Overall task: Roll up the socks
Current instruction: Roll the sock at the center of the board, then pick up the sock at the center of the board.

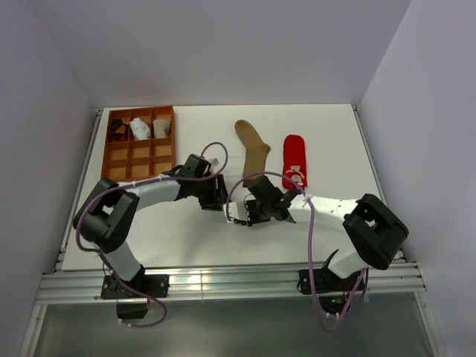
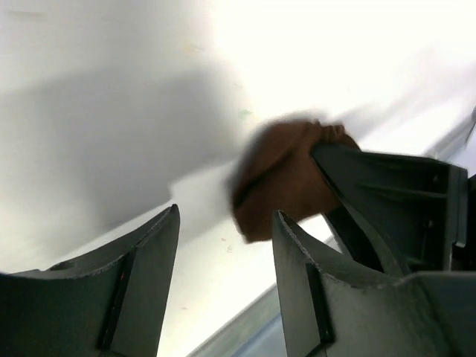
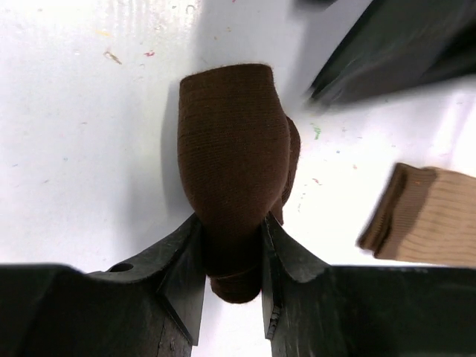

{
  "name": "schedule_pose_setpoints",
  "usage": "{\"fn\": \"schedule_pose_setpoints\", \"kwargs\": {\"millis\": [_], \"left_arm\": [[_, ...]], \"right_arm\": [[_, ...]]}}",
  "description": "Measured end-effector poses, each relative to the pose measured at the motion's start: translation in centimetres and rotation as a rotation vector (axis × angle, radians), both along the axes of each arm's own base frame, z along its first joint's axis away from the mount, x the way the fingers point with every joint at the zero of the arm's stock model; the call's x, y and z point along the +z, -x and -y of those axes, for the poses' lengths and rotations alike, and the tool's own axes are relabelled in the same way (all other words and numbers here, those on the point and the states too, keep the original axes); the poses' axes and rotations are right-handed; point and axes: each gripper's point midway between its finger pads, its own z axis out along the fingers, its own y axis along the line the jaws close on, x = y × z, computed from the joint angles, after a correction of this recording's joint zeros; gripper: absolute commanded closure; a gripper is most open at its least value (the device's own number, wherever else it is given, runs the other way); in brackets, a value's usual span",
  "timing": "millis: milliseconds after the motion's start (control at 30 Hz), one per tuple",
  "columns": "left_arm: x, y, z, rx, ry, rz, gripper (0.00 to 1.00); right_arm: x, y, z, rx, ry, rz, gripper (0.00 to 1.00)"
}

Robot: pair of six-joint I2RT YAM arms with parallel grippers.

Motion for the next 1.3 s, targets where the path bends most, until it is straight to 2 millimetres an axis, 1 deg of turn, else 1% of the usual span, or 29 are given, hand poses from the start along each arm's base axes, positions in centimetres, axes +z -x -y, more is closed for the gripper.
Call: {"fn": "schedule_pose_setpoints", "kwargs": {"millis": [133,233,367,433,467,533,600,700,767,900,1000,1033,1100,1233,1300], "left_arm": [[0.7,-1.3,-2.4,0.170,-0.011,0.105,0.44],[1.7,-1.8,-4.2,0.288,0.000,0.195,0.44],[3.5,-1.6,-6.5,0.415,0.024,0.343,0.43],[4.7,-1.2,-7.0,0.451,0.029,0.429,0.42],[5.2,-1.0,-6.9,0.455,0.027,0.465,0.43],[6.2,-0.5,-6.1,0.446,0.022,0.534,0.43],[6.7,0.4,-4.8,0.412,0.010,0.598,0.43],[6.4,2.0,-3.3,0.367,-0.048,0.670,0.42],[6.2,3.0,-2.3,0.336,-0.096,0.724,0.39],[6.3,4.7,-0.3,0.249,-0.169,0.833,0.38],[6.4,5.3,1.2,0.170,-0.231,0.909,0.37],[6.3,5.4,1.7,0.140,-0.252,0.932,0.34],[6.1,5.7,2.7,0.067,-0.290,0.972,0.33],[5.2,5.6,3.9,-0.059,-0.368,1.030,0.33],[4.8,5.4,4.4,-0.118,-0.399,1.054,0.31]], "right_arm": [[0.0,0.0,0.2,-0.010,0.006,-0.085,0.76],[-0.1,0.0,0.2,-0.015,0.010,-0.151,0.76],[0.0,-0.3,0.2,-0.026,0.022,-0.242,0.76],[0.0,-0.5,0.3,-0.031,0.025,-0.283,0.76],[0.0,-0.5,0.4,-0.034,0.026,-0.301,0.76],[0.0,-0.6,0.4,-0.038,0.028,-0.343,0.76],[0.0,-0.8,0.4,-0.041,0.028,-0.375,0.76],[-0.1,-0.7,0.5,-0.043,0.030,-0.411,0.76],[-0.1,-0.8,0.4,-0.045,0.035,-0.433,0.76],[-0.1,-0.9,0.5,-0.050,0.046,-0.477,0.76],[-0.1,-0.9,0.5,-0.052,0.059,-0.511,0.76],[-0.1,-0.9,0.5,-0.052,0.063,-0.524,0.76],[-0.1,-1.0,0.5,-0.053,0.065,-0.542,0.76],[-0.1,-0.9,0.6,-0.052,0.069,-0.563,0.76],[-0.1,-0.9,0.6,-0.050,0.071,-0.570,0.76]]}}
